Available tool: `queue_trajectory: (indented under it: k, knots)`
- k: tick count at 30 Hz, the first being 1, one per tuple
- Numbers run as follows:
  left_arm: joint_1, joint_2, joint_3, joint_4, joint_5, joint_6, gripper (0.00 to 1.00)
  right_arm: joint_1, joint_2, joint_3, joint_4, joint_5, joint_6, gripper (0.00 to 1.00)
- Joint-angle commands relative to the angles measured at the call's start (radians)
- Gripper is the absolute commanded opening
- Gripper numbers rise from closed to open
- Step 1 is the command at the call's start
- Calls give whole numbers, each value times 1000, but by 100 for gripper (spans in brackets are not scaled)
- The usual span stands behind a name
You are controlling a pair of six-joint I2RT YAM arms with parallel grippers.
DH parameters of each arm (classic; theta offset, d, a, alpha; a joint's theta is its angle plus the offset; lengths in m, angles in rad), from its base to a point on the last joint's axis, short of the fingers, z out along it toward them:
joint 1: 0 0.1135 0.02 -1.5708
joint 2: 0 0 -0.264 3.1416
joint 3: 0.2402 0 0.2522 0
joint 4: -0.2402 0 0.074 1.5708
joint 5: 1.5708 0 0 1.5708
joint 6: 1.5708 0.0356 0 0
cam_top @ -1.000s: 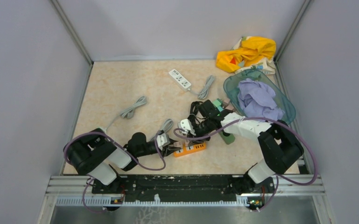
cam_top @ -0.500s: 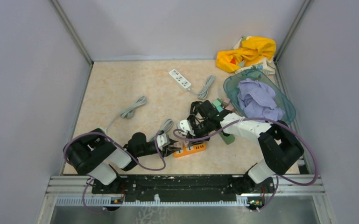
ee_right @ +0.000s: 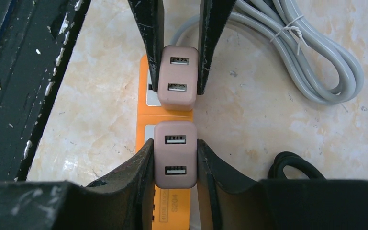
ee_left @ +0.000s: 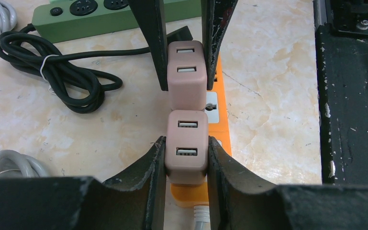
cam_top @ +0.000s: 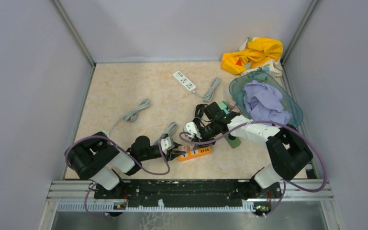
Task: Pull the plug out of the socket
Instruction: Remove the plug from the socket.
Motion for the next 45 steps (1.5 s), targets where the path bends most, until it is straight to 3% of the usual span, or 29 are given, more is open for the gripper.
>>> queue_trajectory:
  k: [1, 11, 16, 25, 33, 38, 42, 45]
  knots:
    - [3, 8, -3, -91, 11, -6, 1, -11, -45, 30, -26, -100, -76, 0]
    - [3, 17, 1, -94, 14, -9, 1, 31, -46, 34, 131, -60, 152, 0]
    - [3, 14, 3, -98, 13, -7, 1, -17, -48, 37, 122, -39, 144, 0]
    - [4, 9, 14, -113, 15, -1, 1, -33, -44, 69, -92, -142, -86, 0]
    - [4, -16, 28, -129, 14, -36, 2, -65, -55, 105, -3, -71, 100, 0]
    - [3, -48, 57, -183, 24, -78, 29, -178, -96, 100, 92, 0, 253, 0]
    - [3, -104, 55, -208, -9, -111, 63, -286, -126, 66, 226, 184, 414, 0]
    - [3, -183, 71, -277, -46, -133, 80, -352, -119, 69, 239, 328, 419, 0]
